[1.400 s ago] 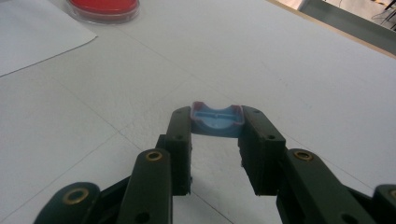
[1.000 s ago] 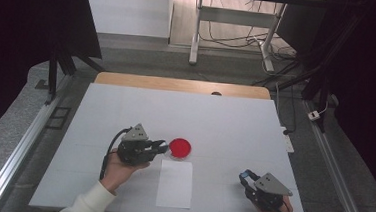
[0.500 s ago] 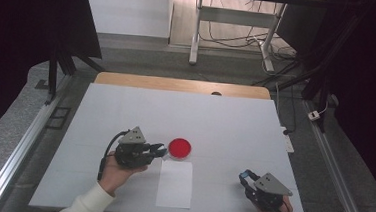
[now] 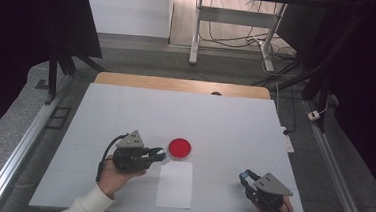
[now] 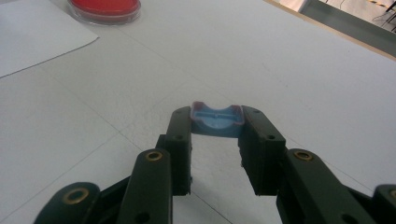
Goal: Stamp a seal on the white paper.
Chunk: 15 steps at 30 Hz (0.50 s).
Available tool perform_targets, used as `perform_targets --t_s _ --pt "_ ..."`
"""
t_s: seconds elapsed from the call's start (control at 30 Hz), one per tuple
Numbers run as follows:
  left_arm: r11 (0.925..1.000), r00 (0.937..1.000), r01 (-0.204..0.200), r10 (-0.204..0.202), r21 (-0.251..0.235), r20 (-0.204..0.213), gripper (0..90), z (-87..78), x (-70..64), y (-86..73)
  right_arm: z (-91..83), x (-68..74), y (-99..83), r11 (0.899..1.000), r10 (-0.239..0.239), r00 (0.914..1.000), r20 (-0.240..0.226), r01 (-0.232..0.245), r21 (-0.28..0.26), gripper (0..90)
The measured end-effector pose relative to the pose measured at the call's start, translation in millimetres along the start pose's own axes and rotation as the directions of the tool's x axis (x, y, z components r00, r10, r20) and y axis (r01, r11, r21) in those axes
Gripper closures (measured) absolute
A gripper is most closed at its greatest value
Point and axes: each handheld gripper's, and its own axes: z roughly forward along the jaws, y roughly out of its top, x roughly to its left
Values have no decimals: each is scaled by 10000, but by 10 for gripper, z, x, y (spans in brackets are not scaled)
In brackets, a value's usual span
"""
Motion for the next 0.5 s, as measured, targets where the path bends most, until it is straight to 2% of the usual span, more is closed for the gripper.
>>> perform_targets --t_s 0.5 --pt "9997 9997 -36 30 230 248 750 28 -75 -77 0 0 0 10000 -3 10000 -10 3 -1 649"
